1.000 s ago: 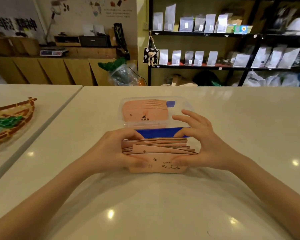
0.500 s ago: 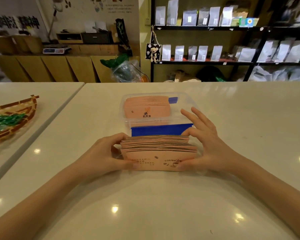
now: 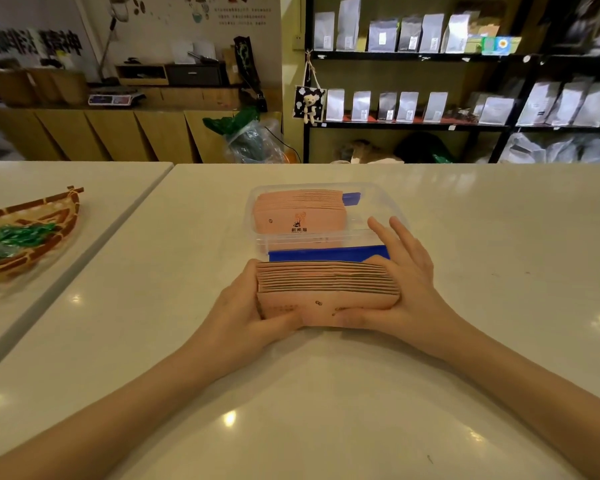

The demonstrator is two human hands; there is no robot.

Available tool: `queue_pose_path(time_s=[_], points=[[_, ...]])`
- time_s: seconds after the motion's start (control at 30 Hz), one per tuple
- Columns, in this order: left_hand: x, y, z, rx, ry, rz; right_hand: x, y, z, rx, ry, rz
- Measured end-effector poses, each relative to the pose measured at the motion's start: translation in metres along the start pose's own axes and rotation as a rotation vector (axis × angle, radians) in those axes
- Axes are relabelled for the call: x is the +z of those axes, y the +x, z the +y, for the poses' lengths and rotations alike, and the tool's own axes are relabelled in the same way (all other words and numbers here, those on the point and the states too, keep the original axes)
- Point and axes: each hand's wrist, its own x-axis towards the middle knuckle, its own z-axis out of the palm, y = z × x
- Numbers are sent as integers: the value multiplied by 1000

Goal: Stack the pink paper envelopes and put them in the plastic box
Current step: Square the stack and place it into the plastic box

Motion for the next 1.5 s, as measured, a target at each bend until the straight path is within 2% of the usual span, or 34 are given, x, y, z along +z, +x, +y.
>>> queue_pose_path(time_s=[0.27,0.57,0.67,0.87,1.1,1.2,1.5], points=[[-11,2,-6,-34,61,-14,-10,1,11,-48,-7,-40],[-25,3,2,76,271,54,-24,-2,8,6,120,-74],[-23,3,4,104,309,-2,-21,-3,6,-23,99,-73],[-27,9,7,167,447,-53,-28,1,-2,-186,-110,-93],[-41,32,33,248,702,-317,-54,29,-27,-296,-415,-312],[-56,46,51,256,767,-292,-70,45,-42,-343,-419,-267],[-98,89,84,245,831,-49,-93,94,-68,-261,-274,-87]])
